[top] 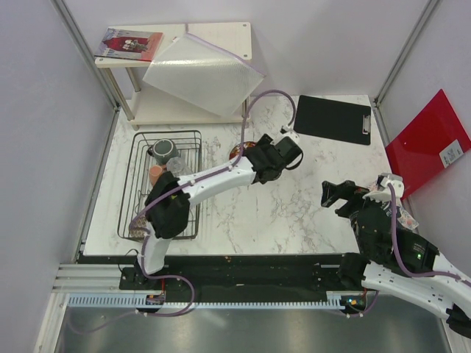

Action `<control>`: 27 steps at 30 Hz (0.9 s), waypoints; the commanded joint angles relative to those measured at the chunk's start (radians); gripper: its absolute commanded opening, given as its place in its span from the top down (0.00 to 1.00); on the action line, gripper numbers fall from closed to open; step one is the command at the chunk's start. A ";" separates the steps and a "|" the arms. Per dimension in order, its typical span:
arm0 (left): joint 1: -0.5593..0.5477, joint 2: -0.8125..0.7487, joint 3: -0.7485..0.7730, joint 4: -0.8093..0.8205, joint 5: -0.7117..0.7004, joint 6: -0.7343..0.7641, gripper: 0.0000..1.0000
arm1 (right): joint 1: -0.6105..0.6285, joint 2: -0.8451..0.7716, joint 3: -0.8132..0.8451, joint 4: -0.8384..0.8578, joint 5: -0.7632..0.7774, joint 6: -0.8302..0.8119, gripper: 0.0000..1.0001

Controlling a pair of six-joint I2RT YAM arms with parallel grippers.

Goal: Unload the mixed dishes from the dish rack
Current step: Place the plate at the center of the board, then pick up the plate from the dish rack.

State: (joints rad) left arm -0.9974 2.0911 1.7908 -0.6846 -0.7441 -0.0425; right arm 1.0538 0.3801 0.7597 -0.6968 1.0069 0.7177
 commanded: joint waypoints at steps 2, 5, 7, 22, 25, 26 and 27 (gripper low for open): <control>-0.014 -0.259 -0.059 -0.049 0.106 -0.163 0.37 | 0.002 -0.018 -0.013 -0.023 -0.005 0.026 0.02; -0.015 -0.461 -0.169 -0.046 0.222 -0.232 0.38 | 0.003 -0.027 -0.025 -0.024 -0.010 0.034 0.02; -0.015 -0.558 -0.243 -0.039 0.250 -0.269 0.38 | 0.003 -0.027 -0.040 -0.024 -0.017 0.040 0.02; 0.100 -1.147 -0.657 -0.254 0.351 -0.488 0.39 | 0.002 0.060 -0.160 0.121 -0.166 0.088 0.02; 0.230 -1.195 -0.711 -0.267 0.447 -0.482 0.38 | 0.002 0.071 -0.160 0.147 -0.188 0.095 0.01; 0.270 -1.226 -0.728 -0.257 0.483 -0.470 0.38 | 0.003 0.074 -0.160 0.158 -0.192 0.088 0.02; 0.342 -1.235 -0.748 -0.250 0.517 -0.462 0.38 | 0.002 0.080 -0.158 0.174 -0.197 0.086 0.02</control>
State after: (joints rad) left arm -0.8131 0.9211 1.0996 -0.8970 -0.3573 -0.4740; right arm 1.0538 0.4461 0.6022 -0.6048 0.8467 0.7940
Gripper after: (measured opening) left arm 0.616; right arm 0.983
